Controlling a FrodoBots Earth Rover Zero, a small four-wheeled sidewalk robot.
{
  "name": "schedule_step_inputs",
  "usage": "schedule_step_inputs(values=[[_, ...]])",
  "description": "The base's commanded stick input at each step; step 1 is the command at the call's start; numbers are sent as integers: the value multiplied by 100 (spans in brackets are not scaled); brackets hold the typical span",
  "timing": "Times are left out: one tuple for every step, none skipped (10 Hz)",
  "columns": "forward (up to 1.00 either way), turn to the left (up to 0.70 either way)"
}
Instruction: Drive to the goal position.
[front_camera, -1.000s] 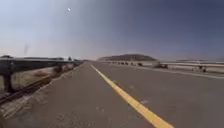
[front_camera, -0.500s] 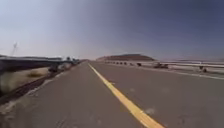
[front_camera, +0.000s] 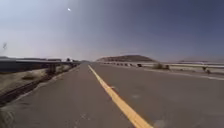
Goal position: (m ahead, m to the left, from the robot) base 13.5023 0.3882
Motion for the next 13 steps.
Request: schedule_step_inputs(values=[[50, 0], [50, 0], [50, 0], [50, 0], [50, 0], [50, 0], [50, 0], [50, 0], [50, 0], [50, 0], [50, 0], [50, 0], [50, 0]])
